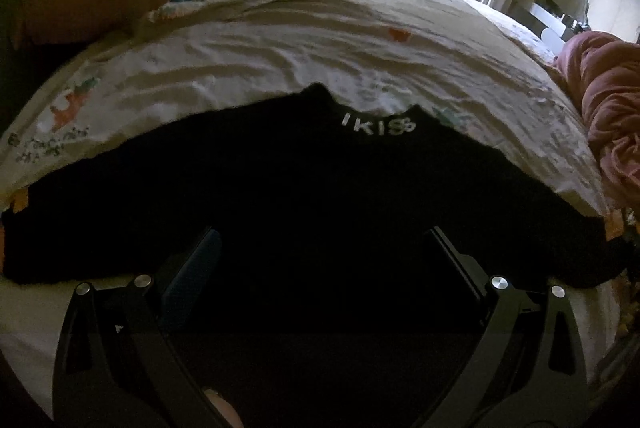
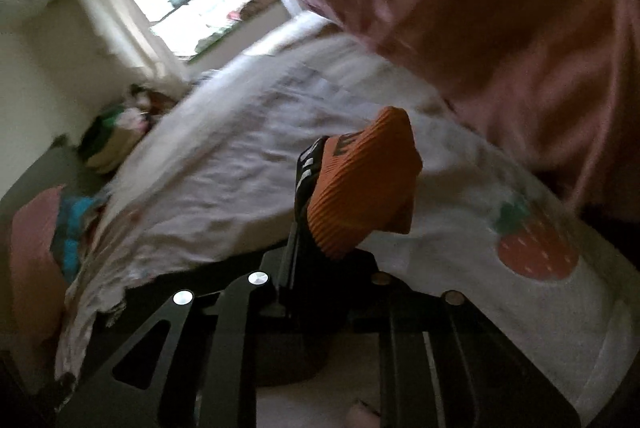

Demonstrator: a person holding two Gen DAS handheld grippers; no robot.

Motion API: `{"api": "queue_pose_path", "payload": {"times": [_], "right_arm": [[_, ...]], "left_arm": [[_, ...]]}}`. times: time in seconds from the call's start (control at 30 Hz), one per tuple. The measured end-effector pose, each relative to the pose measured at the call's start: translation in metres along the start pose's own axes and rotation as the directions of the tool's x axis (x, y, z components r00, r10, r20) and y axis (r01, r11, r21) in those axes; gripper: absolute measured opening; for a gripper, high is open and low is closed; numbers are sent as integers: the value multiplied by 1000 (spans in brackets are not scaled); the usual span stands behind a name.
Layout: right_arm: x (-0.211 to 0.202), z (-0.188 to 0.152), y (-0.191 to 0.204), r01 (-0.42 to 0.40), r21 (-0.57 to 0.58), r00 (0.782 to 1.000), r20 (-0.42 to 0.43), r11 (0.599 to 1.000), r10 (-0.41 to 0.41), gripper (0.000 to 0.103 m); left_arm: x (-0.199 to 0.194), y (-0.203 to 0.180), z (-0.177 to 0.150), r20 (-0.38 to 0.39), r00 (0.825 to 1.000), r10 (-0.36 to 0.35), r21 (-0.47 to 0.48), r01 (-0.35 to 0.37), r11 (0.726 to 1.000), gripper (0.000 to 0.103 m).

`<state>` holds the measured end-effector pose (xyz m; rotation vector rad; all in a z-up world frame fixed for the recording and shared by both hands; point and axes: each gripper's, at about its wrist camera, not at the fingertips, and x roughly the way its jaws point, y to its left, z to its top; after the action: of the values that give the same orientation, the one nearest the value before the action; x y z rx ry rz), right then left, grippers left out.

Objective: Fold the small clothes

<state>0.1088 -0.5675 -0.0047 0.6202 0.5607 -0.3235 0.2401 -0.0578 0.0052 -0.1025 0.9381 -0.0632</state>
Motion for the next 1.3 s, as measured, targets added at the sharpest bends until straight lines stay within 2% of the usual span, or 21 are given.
{"api": "queue_pose_path", "payload": {"times": [0.3,0.47,0.6,0.73,0.87,1.07,1.3], "right_arm": [[-29,7,90,-181,-159,983,-9,971,182,15],[-37,-4,137,-256,-230,967,-43,939,253,15],[-35,-20,173,-285,-284,958,-74,915,276,15],[-31,-39,206,-313,-341,950,-115,887,291,15],[-24,-66,240,-323,-406,946,-152,855,286,15],[1,-109,275,-342,-456,937,-230,822,262,15],[23,-162,311,-328,-559,941,-263,762,212,15]], "left_arm": [[-30,6,18,50,998,24,2,-24,1000,94],[-41,17,22,62,998,-7,-24,9,1000,94],[-41,30,23,43,996,-83,-73,86,994,94],[-36,44,22,28,988,-152,-134,154,979,94],[-34,57,21,28,983,-182,-176,184,967,94],[-23,84,19,16,961,-276,-276,269,923,94],[-10,106,14,12,945,-327,-339,312,888,94]]}}
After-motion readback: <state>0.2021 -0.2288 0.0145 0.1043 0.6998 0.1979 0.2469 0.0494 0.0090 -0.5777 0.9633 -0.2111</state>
